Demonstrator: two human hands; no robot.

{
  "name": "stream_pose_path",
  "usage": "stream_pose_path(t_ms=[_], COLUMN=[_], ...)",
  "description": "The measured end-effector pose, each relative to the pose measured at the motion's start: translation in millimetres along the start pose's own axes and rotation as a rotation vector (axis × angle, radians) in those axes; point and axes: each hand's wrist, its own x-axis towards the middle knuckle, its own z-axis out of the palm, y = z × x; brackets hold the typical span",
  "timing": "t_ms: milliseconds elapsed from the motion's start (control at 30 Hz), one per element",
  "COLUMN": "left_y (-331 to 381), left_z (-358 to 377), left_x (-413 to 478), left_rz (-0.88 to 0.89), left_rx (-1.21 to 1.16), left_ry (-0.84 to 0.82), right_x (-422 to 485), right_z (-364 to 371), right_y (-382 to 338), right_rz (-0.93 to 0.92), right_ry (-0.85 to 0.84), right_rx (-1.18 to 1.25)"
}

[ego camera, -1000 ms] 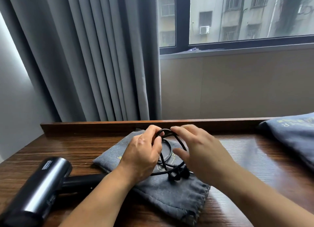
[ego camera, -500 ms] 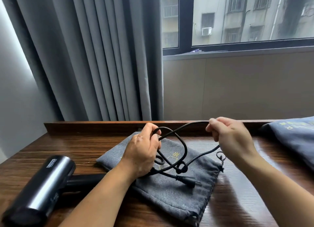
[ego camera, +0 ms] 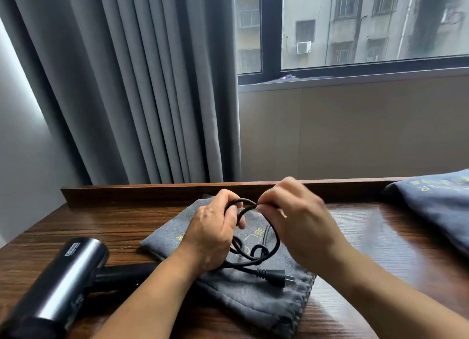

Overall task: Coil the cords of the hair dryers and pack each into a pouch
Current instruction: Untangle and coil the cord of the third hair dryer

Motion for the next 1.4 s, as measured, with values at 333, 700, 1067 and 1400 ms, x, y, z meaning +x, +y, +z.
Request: stream_pose_path(t_ms=[333,700,1067,1400], left_y=[-21.3,-5.2,-11.4,-19.2], left_z=[2.4,10.0,16.3,12.0], left_x=[4.4,-1.3,-0.9,6.6], left_rz=[-0.209,-0.215,-0.183,-0.462], left_rx=[-0.299,-0.435,-0.163,-0.031], left_ry=[0.034,-0.063,-0.074,0.060], right_x=[6.1,-7.6,0.8,14.8], right_z=[-42.8,-2.7,-14.5,-48.9], right_y=[53.7,-3.4,10.8,30.0], right_rz=[0.820,-0.068,0.340,0.878], right_ry=[0.071,-0.385,-0.138,0.187], right_rx=[0.293,-0.084,0.278,1.143])
